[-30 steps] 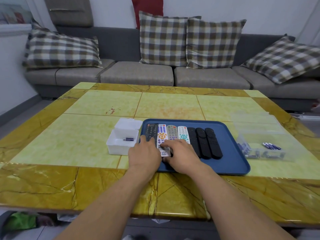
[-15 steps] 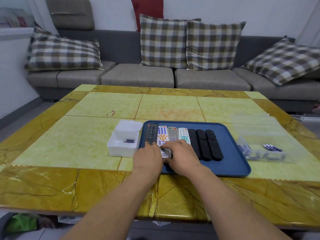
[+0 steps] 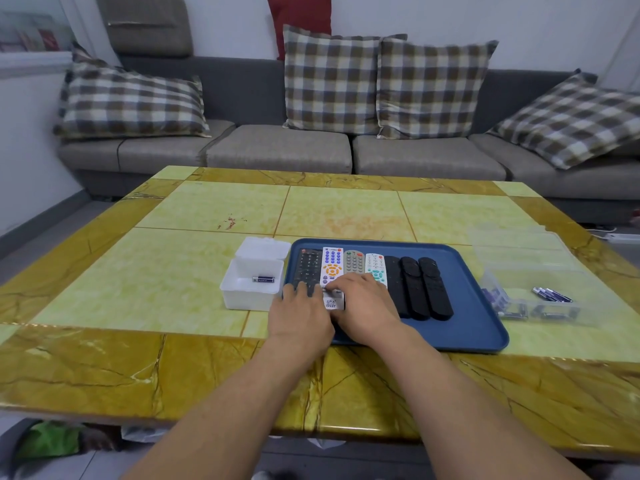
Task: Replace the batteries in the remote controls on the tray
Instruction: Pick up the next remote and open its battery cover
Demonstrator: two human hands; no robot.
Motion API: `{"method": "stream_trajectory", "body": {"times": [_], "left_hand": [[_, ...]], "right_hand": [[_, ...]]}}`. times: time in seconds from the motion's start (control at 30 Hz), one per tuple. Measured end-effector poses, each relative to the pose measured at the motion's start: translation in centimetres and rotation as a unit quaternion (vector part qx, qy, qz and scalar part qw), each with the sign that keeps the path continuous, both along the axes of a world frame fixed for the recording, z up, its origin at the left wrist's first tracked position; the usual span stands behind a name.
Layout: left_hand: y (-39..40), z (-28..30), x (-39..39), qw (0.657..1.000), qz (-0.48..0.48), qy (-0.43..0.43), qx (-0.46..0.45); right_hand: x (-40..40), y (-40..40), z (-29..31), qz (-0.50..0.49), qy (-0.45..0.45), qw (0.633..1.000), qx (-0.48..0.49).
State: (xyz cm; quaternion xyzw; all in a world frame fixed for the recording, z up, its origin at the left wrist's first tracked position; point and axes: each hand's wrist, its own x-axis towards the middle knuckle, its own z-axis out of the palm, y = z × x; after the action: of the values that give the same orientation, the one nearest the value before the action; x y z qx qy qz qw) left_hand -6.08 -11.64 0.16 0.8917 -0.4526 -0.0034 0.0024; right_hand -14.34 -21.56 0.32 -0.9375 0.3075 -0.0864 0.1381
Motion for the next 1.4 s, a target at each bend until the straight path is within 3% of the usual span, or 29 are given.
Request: {"method": "stream_trajectory", "body": {"times": [0.43,0.6,0.77,0.9,1.13,1.4], "left_hand": [[0.5,0.0,0.4,0.999,-0.002,0.02,-0.029],[0.7,1.0,0.3,0.992,0.011,0.019,-0.122],[1.5,1.9,1.3,0.971,0.01,-0.002,-0.238],[2.3,1.0,2.3,0.977,0.042,-0.031,-0.207],[2.8,-0.6,2.6,0.989,0.074,0.053,-0.116],[2.4,-0.8,2.6,0.986,0.064,0.085,-0.129]], "right_hand": [[-0.2,0.0,0.5,0.032,0.035,0.999,0.011],[0.0,0.4,0.5,0.056,0.048,0.997,-0.003],[0.2,1.3,1.7,-0.057,0.033,0.998,-0.023],[0.5,3.0,1.8,-0.11,0.059,0.992,0.005],[0.8,4.5,1.7,-0.152,0.085,0.985,-0.012],[0.9,5.0,1.8,-0.164,0.095,0.982,0.002]]}}
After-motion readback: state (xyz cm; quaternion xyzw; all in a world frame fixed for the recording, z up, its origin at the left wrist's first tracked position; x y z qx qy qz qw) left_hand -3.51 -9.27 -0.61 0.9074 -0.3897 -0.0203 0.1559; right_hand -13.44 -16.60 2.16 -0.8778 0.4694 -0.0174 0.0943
